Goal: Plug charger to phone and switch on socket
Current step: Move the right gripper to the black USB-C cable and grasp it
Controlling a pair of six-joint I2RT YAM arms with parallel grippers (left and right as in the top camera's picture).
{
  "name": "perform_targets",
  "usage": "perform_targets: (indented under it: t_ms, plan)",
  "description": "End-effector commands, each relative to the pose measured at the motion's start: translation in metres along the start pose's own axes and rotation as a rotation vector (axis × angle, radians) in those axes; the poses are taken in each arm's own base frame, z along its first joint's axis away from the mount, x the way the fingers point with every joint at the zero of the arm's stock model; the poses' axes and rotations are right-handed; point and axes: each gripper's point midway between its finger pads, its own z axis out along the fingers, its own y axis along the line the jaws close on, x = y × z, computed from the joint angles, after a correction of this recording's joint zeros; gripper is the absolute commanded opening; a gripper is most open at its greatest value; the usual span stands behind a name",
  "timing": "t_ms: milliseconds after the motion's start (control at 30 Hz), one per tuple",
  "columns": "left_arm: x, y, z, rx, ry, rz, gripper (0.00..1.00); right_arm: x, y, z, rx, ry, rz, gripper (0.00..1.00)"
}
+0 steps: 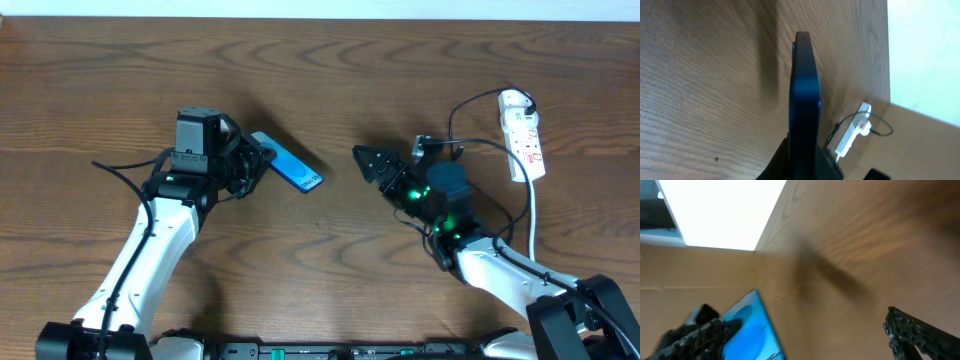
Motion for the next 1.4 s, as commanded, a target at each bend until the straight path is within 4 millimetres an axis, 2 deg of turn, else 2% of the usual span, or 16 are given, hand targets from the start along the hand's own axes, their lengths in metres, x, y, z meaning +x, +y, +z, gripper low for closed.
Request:
perform_targets:
  t_ms: [0,100,167,200,267,333,367,433,500,600,633,767,1000,1167,1300,1367]
  plan:
    - [0.005,-0.006,-0.002,0.029,0.032,0.073,0.08,-0.033,-0.003,-0.012,0.020,-0.091,-0.153,0.99]
    - [0.005,-0.007,-0.002,0.030,0.032,0.074,0.08,-0.057,-0.021,-0.031,0.134,-0.155,-0.175,0.99]
    - [0.005,-0.007,-0.002,0.030,0.032,0.074,0.07,-0.069,-0.049,-0.057,0.370,-0.183,-0.208,0.99]
    - [0.005,-0.007,-0.002,0.031,0.031,0.074,0.07,-0.072,-0.056,-0.067,0.453,-0.190,-0.214,0.99]
    - [0.003,-0.011,-0.002,0.046,0.023,0.083,0.08,-0.085,-0.061,-0.107,0.713,-0.196,-0.246,0.99]
    - [0.001,-0.015,-0.002,0.063,0.016,0.093,0.07,-0.093,-0.050,-0.125,0.806,-0.165,-0.280,0.99]
    - [-0.001,-0.020,-0.003,0.083,0.006,0.105,0.07,-0.104,-0.025,-0.134,0.810,-0.129,-0.366,0.99]
    - [-0.001,-0.023,-0.003,0.095,0.005,0.111,0.07,-0.120,0.005,-0.136,0.762,-0.168,-0.429,0.99]
    - [0.000,-0.023,-0.003,0.095,0.009,0.110,0.07,-0.120,0.008,-0.138,0.754,-0.176,-0.431,0.99]
    - [0.000,-0.023,-0.003,0.096,0.010,0.110,0.08,-0.129,0.013,-0.131,0.728,-0.217,-0.424,0.98]
    - [0.000,-0.023,-0.003,0.096,0.010,0.110,0.07,-0.130,0.010,-0.127,0.733,-0.214,-0.419,0.92]
    - [0.000,-0.024,-0.003,0.097,0.014,0.100,0.08,-0.121,-0.036,-0.115,0.861,-0.200,-0.204,0.82]
    - [0.001,-0.024,-0.003,0.097,0.015,0.068,0.07,-0.094,-0.106,-0.075,0.998,-0.004,-0.107,0.66]
    - [0.000,-0.023,-0.003,0.097,0.015,0.068,0.07,-0.094,-0.143,-0.068,1.050,-0.032,0.060,0.59]
    - [0.001,-0.023,-0.003,0.096,0.015,0.068,0.07,-0.089,-0.157,-0.057,1.061,-0.013,0.061,0.57]
    - [0.001,-0.023,-0.003,0.094,0.016,0.067,0.08,-0.089,-0.167,-0.044,1.052,-0.018,0.057,0.49]
